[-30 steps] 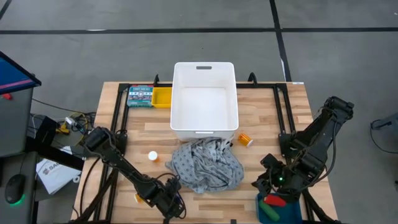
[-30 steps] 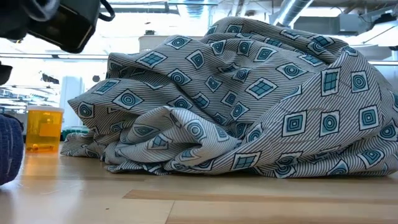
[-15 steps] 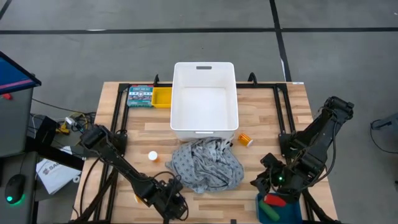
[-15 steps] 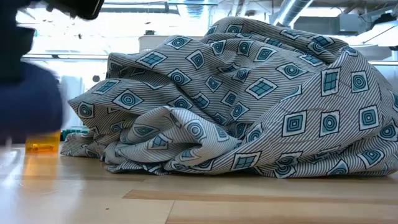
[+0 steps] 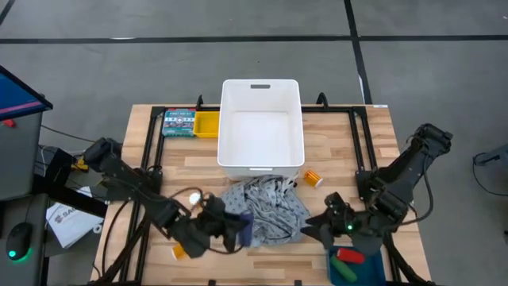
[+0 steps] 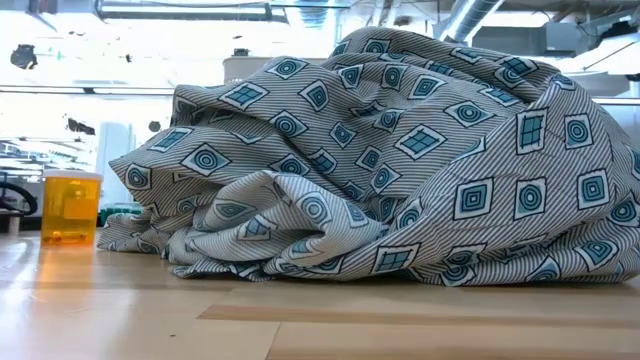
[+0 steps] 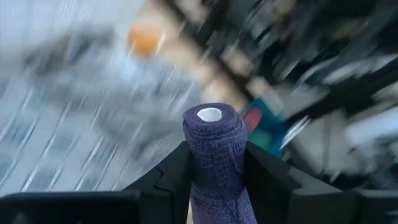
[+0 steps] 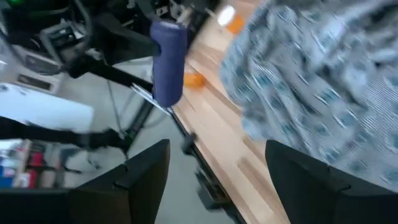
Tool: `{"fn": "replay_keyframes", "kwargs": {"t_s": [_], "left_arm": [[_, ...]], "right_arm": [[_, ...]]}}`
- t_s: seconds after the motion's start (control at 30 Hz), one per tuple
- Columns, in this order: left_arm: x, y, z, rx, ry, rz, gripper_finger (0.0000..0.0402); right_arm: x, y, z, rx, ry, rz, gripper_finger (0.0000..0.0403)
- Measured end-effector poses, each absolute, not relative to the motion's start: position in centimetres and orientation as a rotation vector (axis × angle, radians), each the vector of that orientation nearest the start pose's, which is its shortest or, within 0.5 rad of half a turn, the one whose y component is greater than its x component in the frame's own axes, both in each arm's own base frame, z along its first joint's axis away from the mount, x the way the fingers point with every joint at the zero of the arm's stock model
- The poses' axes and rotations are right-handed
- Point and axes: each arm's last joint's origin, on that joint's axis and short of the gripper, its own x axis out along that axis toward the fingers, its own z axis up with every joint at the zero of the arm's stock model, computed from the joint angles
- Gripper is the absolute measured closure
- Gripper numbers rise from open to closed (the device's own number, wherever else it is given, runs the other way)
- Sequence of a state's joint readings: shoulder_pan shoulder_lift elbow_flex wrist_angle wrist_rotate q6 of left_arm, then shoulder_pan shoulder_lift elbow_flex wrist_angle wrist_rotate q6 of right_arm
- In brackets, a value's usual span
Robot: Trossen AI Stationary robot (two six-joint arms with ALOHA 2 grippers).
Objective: Pick & place medical supplies in basket/bin
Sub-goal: Put the blue bandage into the blue bin
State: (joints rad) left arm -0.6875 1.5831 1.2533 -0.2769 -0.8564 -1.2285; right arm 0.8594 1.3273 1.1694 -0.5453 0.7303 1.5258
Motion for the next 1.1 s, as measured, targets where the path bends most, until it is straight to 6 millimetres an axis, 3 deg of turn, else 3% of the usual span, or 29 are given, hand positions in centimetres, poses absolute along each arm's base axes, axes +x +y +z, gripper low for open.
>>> {"fn": "replay_keyframes", "kwargs": {"t_s": [0.13,0.3,0.57,0.93,1.1], "left_arm": [[29.3,-18.8,31.9,-0.748,0.141,0.353,0.0286],[30.7,-17.3,33.1,-0.734,0.039,0.347,0.0285],[31.5,-16.4,33.9,-0.718,-0.018,0.331,0.0285],[31.5,-16.3,33.9,-0.717,-0.016,0.327,0.0285],[31.5,-16.3,34.0,-0.724,-0.018,0.319,0.0285]], "right_arm": [[21.0,19.2,33.4,1.018,0.360,-0.203,0.0143],[22.5,18.3,34.3,1.024,0.295,-0.170,0.0143],[24.2,17.3,33.6,1.004,0.317,-0.185,0.0143],[29.3,16.3,32.0,1.004,0.279,-0.116,0.0143],[30.1,16.2,32.1,1.010,0.248,-0.062,0.0143]]}}
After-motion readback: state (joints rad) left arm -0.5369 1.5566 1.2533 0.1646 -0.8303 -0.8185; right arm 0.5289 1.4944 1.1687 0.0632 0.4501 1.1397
